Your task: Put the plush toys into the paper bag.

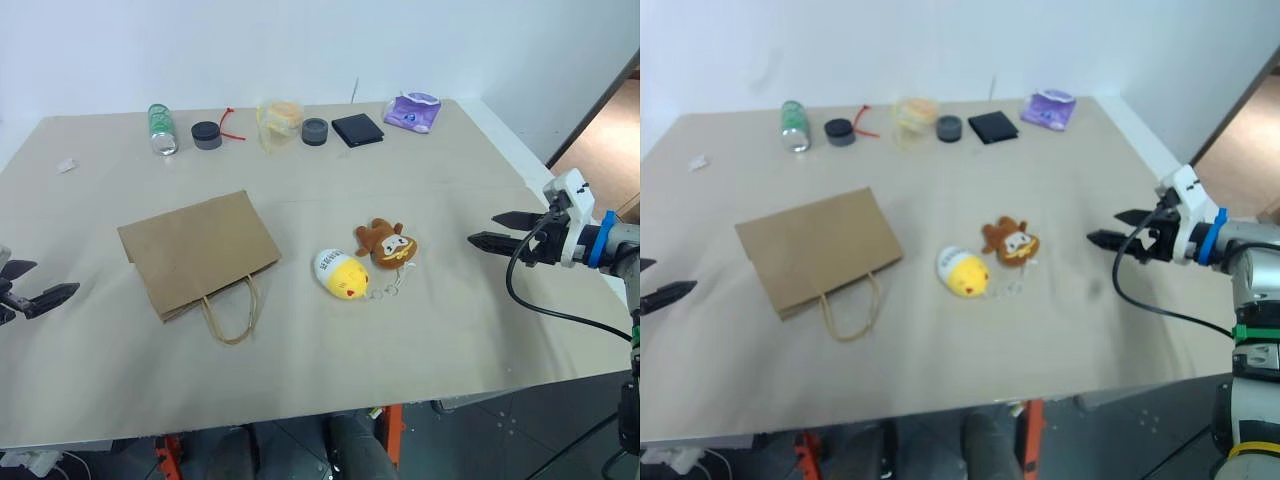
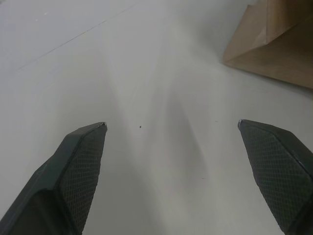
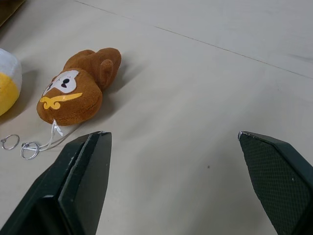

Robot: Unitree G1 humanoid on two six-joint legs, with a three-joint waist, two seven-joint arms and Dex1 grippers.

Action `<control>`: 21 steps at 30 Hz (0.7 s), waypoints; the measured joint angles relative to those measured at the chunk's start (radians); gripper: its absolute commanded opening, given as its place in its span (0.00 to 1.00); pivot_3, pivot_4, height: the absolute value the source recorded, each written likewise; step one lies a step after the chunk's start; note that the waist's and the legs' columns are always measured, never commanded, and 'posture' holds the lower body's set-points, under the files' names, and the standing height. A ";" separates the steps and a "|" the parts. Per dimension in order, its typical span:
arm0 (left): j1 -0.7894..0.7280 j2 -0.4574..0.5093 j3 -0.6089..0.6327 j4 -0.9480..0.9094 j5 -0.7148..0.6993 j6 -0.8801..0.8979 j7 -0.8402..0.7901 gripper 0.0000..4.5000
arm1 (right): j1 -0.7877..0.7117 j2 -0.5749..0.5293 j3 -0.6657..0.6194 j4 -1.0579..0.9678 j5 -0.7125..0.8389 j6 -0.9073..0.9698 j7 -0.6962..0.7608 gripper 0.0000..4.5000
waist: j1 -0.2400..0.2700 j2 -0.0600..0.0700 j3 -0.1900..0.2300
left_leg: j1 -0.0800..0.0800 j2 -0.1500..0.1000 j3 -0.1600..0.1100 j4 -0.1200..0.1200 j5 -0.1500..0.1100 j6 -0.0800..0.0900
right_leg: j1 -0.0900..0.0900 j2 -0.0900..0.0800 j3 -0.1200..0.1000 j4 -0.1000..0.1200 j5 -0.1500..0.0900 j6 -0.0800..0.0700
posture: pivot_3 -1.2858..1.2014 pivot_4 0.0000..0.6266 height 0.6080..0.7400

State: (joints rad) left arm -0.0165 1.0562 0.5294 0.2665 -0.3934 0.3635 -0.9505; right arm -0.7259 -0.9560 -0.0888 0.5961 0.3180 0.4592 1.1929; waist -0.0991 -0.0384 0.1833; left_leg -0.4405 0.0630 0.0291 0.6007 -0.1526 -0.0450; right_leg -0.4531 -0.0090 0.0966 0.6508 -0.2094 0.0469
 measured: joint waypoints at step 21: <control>0.001 -0.029 0.019 -0.029 -0.003 -0.013 0.014 0.99 | 0.004 0.034 -0.046 0.016 0.014 -0.015 -0.036 1.00 | 0.000 0.000 0.000 | 0.002 0.000 0.000 0.002 0.000 0.000 | 0.002 0.001 0.001 0.002 0.001 0.001 | 0.52 0.24 1.00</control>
State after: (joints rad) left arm -0.0156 1.0267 0.5484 0.2374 -0.3968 0.3504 -0.9369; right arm -0.7221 -0.9223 -0.1345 0.6120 0.3316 0.4447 1.1566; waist -0.0990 -0.0385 0.1832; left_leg -0.4389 0.0631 0.0291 0.6028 -0.1524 -0.0449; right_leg -0.4515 -0.0084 0.0974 0.6531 -0.2088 0.0475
